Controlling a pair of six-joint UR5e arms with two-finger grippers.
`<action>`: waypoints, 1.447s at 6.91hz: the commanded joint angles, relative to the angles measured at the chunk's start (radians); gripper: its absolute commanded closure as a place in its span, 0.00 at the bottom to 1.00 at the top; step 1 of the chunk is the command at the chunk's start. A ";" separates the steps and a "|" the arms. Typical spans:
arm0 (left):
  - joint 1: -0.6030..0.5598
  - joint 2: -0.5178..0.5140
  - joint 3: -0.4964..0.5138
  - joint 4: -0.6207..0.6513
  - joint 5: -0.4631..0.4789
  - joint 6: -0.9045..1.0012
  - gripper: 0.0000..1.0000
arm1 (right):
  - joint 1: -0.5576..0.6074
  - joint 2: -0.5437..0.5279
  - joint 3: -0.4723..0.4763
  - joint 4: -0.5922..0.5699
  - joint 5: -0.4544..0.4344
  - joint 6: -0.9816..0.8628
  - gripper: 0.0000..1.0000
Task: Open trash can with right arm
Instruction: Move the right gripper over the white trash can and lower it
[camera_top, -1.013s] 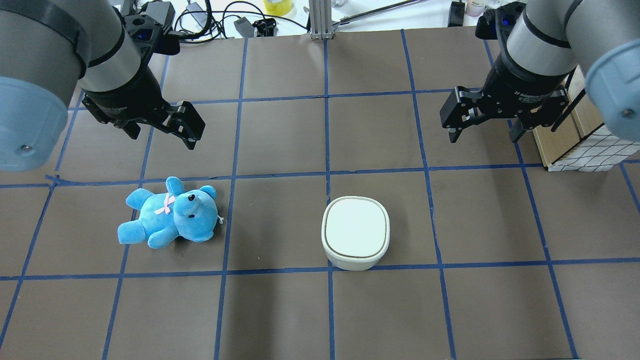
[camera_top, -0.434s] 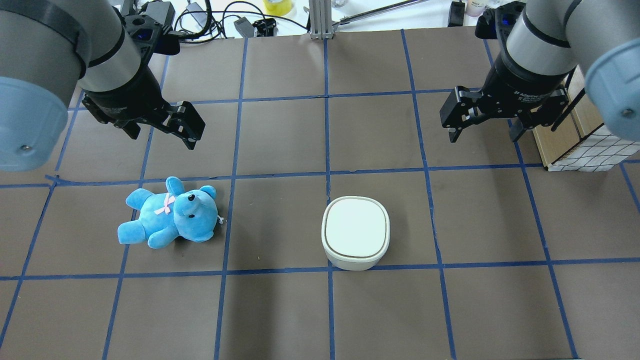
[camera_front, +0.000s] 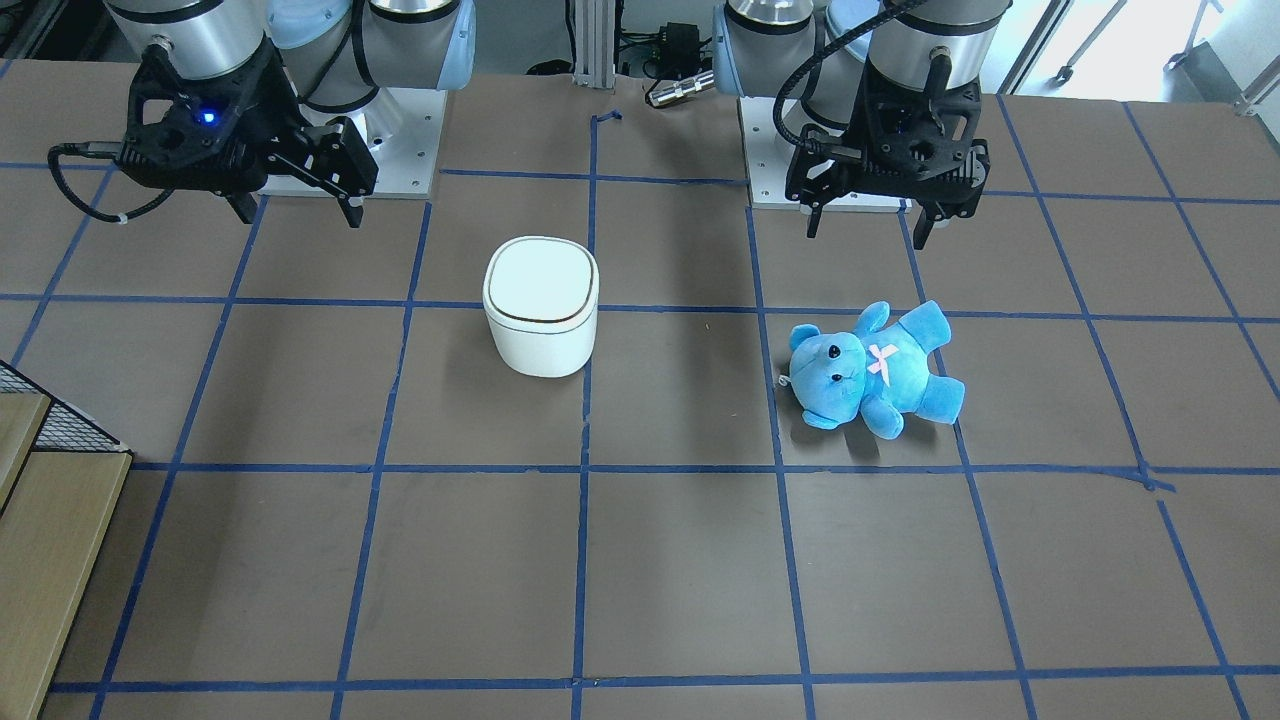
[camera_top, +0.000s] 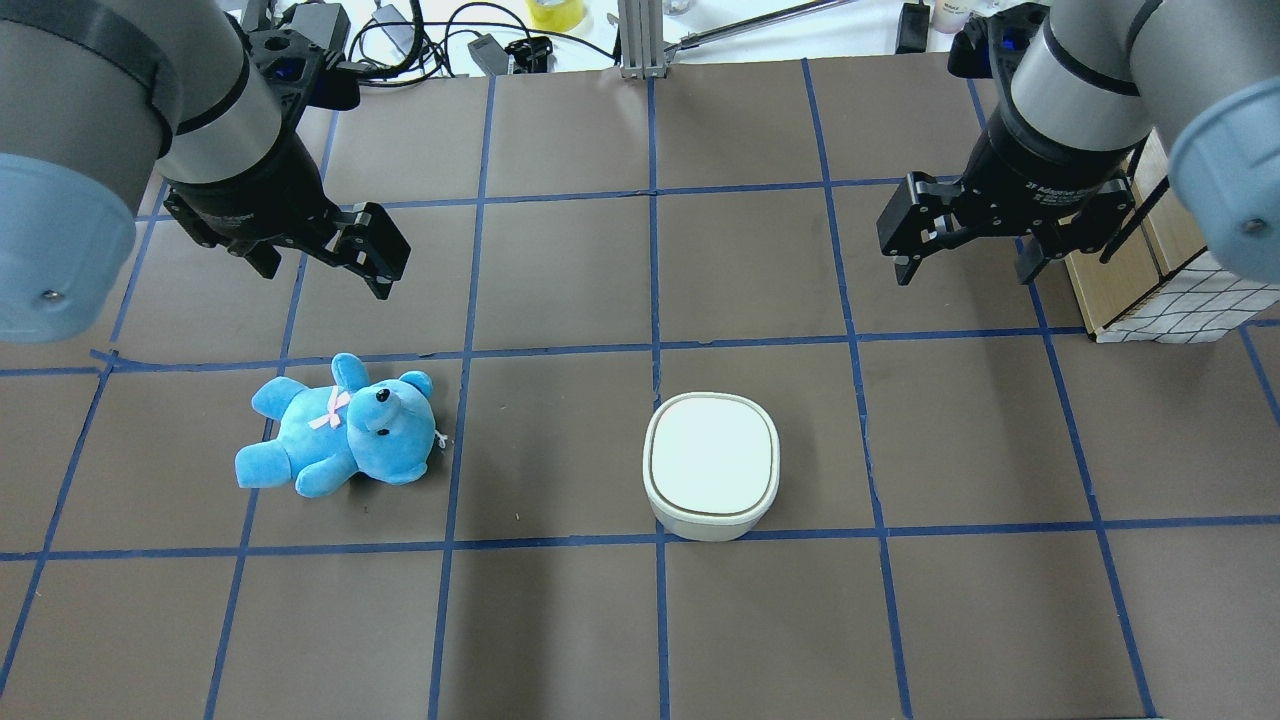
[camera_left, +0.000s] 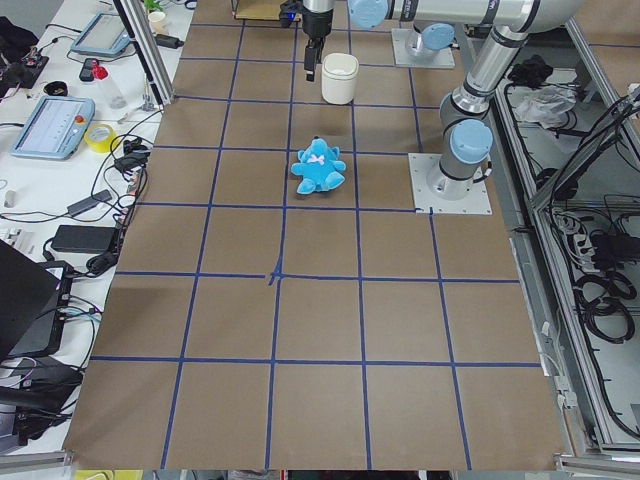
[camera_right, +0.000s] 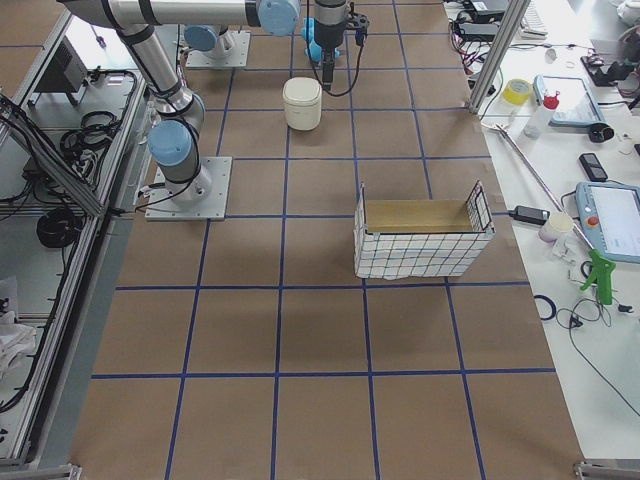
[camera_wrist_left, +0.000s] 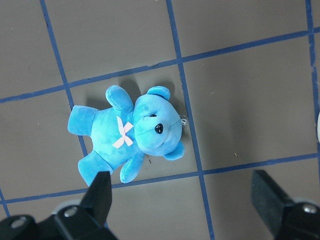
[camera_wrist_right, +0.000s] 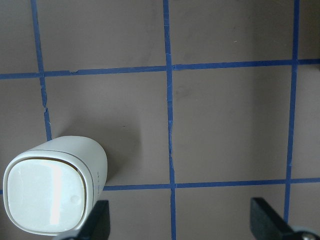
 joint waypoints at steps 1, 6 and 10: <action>0.000 0.000 0.000 0.000 0.000 0.000 0.00 | 0.001 0.000 0.000 -0.002 0.004 0.000 0.02; 0.000 0.000 0.000 0.000 0.000 0.000 0.00 | 0.103 0.005 0.063 -0.018 0.017 0.133 0.93; 0.000 0.000 0.000 0.000 0.000 0.000 0.00 | 0.223 0.067 0.146 -0.130 0.044 0.265 1.00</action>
